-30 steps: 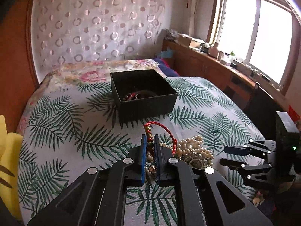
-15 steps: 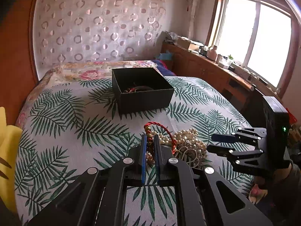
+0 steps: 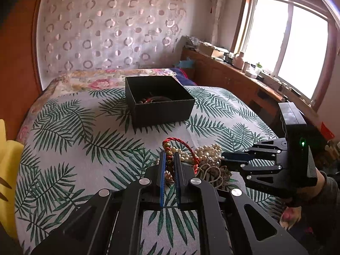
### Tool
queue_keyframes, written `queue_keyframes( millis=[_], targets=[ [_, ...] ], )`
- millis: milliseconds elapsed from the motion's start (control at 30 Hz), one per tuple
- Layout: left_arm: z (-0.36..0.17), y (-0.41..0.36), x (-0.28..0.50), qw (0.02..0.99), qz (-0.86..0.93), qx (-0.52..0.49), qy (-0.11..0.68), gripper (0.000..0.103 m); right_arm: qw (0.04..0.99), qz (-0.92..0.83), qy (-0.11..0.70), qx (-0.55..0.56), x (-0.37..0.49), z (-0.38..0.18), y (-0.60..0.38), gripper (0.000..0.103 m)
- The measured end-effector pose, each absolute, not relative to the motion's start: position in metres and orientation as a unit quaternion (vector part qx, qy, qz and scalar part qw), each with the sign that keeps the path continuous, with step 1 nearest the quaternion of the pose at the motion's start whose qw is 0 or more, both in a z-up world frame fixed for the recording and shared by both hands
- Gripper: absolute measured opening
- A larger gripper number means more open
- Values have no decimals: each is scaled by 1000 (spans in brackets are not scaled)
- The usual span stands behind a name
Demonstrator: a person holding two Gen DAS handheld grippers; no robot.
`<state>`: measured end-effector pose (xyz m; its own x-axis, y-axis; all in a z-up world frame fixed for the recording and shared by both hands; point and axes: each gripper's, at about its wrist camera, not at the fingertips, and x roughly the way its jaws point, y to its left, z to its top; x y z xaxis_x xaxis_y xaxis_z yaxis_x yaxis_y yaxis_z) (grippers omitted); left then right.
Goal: Organize jewelry
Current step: 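Lower the right tool onto the pearl strands while the left tool holds the red bracelet, then lift the pearl strand with the right tool while the left tool carries the red bracelet into the box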
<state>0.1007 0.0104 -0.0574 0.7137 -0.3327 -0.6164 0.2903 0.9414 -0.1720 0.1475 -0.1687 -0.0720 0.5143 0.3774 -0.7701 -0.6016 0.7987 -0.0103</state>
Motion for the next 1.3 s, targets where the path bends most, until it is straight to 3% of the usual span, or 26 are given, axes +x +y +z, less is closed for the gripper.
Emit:
queue_keyframes(
  millis=[33, 1300],
  targets=[
    [-57, 10, 101, 925, -168, -32, 339, 6, 861, 286, 397, -137, 147, -68, -170, 9],
    [-19, 4, 128, 941, -161, 4, 297, 6, 930, 271, 201, -146, 169, 136, -191, 8]
  ],
)
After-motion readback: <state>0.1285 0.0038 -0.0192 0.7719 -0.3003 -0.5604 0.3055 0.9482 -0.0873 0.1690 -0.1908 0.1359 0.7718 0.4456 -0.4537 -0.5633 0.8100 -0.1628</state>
